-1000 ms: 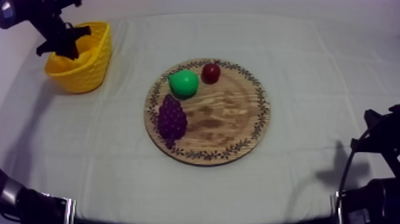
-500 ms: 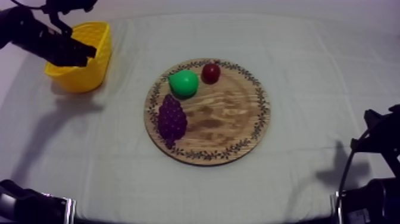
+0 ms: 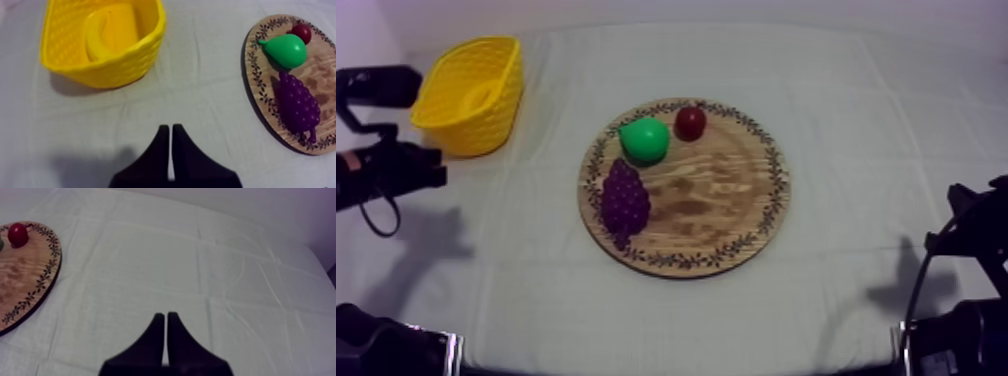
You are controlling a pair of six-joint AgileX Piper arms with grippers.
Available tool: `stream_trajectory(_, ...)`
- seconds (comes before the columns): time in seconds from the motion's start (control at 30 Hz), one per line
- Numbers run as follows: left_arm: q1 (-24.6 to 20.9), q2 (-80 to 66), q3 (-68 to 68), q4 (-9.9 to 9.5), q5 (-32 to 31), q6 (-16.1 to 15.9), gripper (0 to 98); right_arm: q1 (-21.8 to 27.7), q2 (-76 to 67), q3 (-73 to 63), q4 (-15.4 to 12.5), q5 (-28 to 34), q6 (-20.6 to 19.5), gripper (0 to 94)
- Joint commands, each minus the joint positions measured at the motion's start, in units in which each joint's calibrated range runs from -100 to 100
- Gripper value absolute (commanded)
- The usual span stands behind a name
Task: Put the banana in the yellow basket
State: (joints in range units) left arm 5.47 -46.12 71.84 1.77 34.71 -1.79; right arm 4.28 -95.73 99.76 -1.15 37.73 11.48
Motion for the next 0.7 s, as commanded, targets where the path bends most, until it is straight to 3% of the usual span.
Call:
stream_trajectory(0.0,-1.8,-9.9,6.0,0.39,-1.3,-0.4,1.2,0.0,0.0,0.0,0.0,0.0,0.0,0.3)
stream_trajectory(0.17,-5.2,-18.9,12.6,0.69,-2.2,-2.5,0.3,0.0,0.0,0.0,0.0,0.0,0.0,0.3)
stream_trajectory(0.53,-6.5,-38.4,25.2,-2.19,-3.1,-1.8,0.1,0.0,0.0,0.0,0.0,0.0,0.0,0.3)
stream_trajectory(0.67,-6.1,-42.8,26.5,-3.22,-0.8,-1.2,0.1,0.0,0.0,0.0,0.0,0.0,0.0,0.3)
